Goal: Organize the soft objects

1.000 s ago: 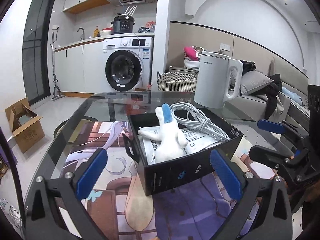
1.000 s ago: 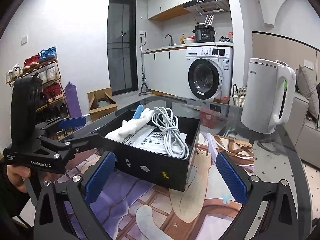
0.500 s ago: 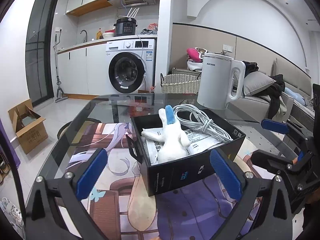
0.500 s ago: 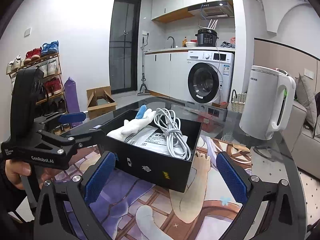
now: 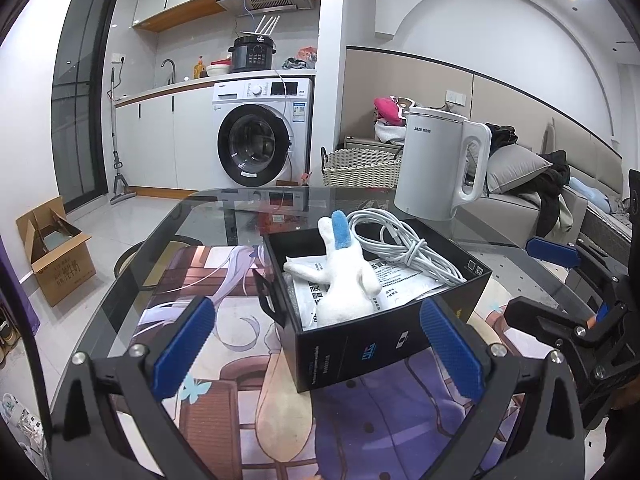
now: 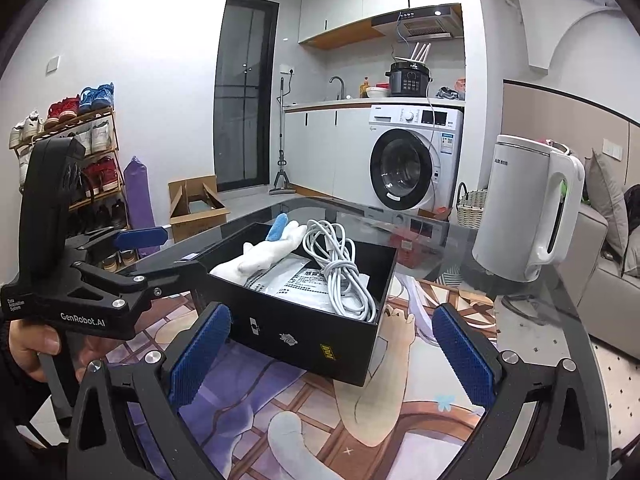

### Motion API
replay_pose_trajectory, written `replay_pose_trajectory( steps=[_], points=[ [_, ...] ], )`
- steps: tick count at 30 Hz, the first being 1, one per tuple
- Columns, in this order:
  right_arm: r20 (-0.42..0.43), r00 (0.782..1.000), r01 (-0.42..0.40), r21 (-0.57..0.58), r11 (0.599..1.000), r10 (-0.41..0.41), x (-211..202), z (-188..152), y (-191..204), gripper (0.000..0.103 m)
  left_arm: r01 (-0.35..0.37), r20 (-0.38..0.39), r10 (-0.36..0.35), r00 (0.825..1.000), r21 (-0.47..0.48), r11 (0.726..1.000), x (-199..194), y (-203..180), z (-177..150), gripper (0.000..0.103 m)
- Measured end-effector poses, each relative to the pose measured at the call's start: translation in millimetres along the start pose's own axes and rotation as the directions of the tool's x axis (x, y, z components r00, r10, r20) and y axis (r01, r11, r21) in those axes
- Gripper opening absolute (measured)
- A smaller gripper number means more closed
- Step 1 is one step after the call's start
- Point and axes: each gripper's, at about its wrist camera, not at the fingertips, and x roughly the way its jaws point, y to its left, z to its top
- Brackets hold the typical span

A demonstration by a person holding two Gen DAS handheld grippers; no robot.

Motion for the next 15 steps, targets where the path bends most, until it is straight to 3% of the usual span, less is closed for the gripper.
replay_pose_trajectory(
  steps=[15],
  points=[
    [0.003, 1.000, 0.003, 0.005, 1.000, -0.003, -2.3, 0.3, -2.0, 0.103, 0.002, 0.006, -0.002, 1.000, 0.000, 1.000, 1.6, -0.3, -0.6, 0.103]
  ],
)
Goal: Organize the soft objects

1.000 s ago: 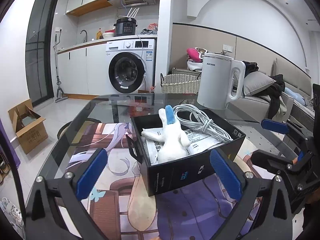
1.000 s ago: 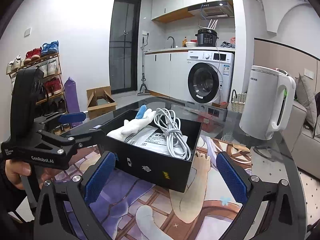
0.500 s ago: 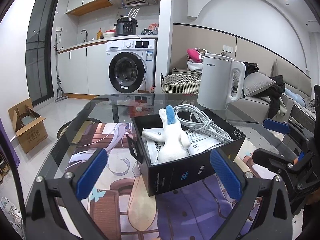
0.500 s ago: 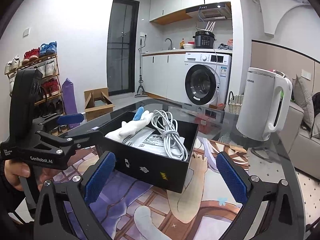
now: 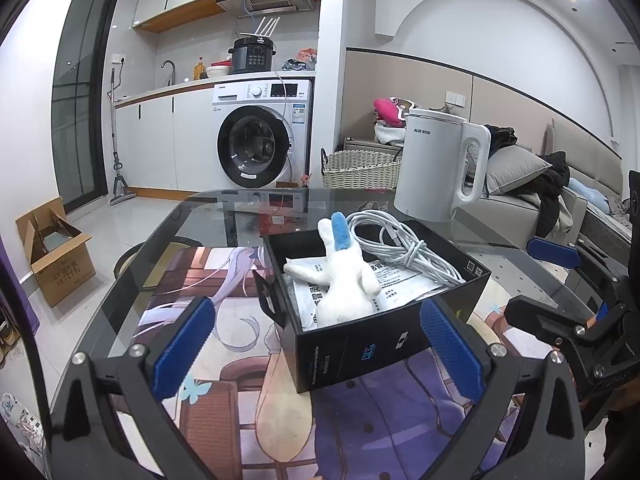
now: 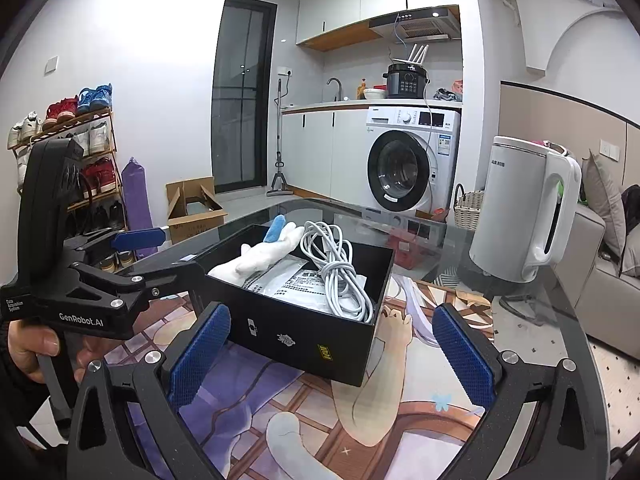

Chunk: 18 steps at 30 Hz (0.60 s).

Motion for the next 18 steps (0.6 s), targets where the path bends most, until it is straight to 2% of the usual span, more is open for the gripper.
replay_pose_trajectory(
  steps=[18],
  points=[
    [-0.001, 1.000, -0.001, -0.003, 1.000, 0.001, 2.1, 0.3, -0.9, 0.103, 0.000, 0.002, 0.000, 1.000, 0.001, 1.000, -1.4, 0.3, -0.8, 0.103]
  ],
)
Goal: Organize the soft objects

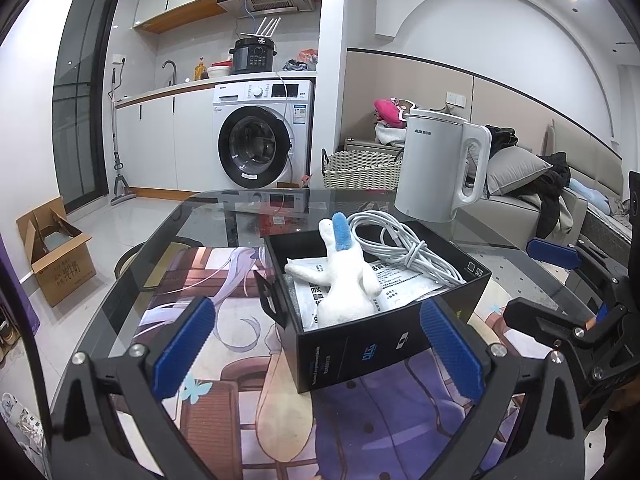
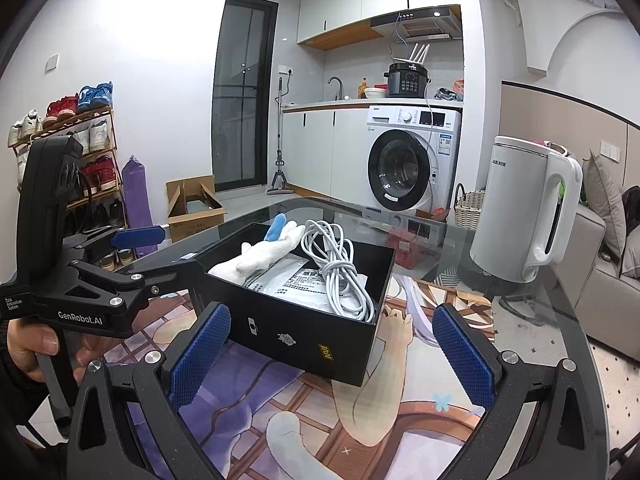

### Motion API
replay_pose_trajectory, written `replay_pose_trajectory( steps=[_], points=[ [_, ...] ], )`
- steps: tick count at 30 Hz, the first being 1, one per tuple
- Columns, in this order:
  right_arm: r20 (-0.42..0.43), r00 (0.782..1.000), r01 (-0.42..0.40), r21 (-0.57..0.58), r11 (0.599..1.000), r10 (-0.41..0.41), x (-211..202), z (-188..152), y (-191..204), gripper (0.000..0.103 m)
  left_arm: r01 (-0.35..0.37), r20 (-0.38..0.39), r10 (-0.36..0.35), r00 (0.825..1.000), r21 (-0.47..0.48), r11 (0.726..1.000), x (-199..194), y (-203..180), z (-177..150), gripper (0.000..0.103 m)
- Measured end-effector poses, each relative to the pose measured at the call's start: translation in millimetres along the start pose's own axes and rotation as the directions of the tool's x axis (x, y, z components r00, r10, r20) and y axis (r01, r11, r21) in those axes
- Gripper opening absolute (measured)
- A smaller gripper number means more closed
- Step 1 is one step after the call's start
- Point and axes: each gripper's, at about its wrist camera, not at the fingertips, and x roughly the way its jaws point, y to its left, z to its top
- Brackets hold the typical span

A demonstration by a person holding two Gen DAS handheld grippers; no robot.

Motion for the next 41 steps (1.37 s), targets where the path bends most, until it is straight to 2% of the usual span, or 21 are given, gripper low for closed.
replay_pose_trajectory(
  steps=[41],
  points=[
    [-0.004, 1.000, 0.001, -0.005, 1.000, -0.001, 1.0, 0.5, 0.2, 0.103, -0.019, 0.009, 0.019, 1.000, 0.004, 1.000, -2.1, -1.2, 0.9, 0.103]
  ],
)
